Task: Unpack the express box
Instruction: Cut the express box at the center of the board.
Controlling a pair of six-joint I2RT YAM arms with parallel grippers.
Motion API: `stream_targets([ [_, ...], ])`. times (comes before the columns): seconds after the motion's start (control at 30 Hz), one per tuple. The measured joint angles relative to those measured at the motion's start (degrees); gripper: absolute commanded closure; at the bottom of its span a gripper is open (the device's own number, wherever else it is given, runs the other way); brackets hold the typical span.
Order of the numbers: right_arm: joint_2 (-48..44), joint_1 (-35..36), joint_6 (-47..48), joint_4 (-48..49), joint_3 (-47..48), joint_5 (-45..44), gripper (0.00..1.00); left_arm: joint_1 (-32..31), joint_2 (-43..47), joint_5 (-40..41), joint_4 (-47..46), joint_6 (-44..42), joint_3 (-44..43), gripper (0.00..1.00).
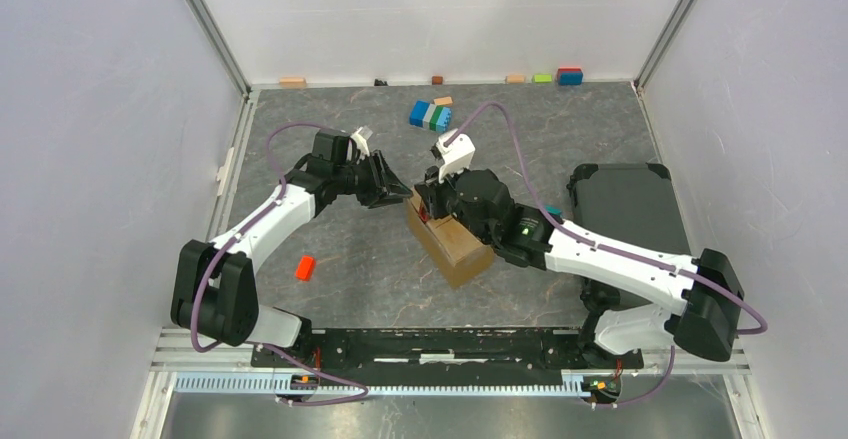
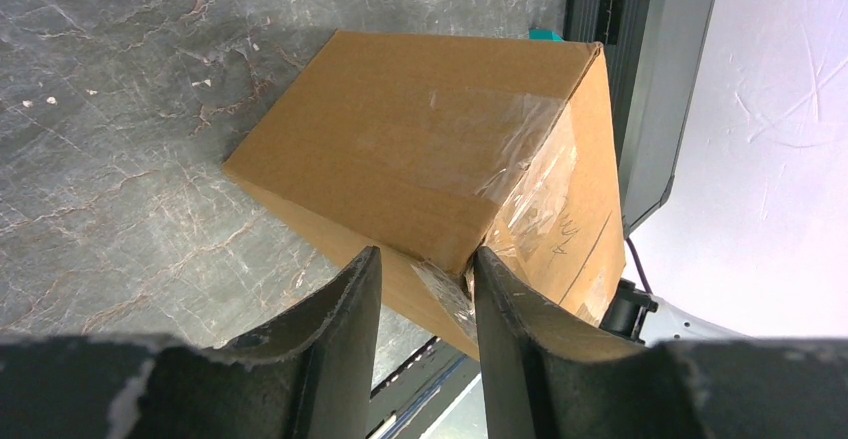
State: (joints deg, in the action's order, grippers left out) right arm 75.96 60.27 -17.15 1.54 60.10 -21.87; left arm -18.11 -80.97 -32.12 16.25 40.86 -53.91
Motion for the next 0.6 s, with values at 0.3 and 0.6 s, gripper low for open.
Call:
stream_targets([
  [0.3, -1.86, 0.94, -0.55, -2.75, -0.59, -0.52, 1.00, -0.13, 0.00, 0.42, -0.11, 0.02, 0.00, 0.56],
  [0.6, -2.12, 2.14, -0.83, -7.61, 0.94, -1.29, 1.00, -0.13, 0.00, 1.07, -0.37, 0.04, -0.02, 0.56],
])
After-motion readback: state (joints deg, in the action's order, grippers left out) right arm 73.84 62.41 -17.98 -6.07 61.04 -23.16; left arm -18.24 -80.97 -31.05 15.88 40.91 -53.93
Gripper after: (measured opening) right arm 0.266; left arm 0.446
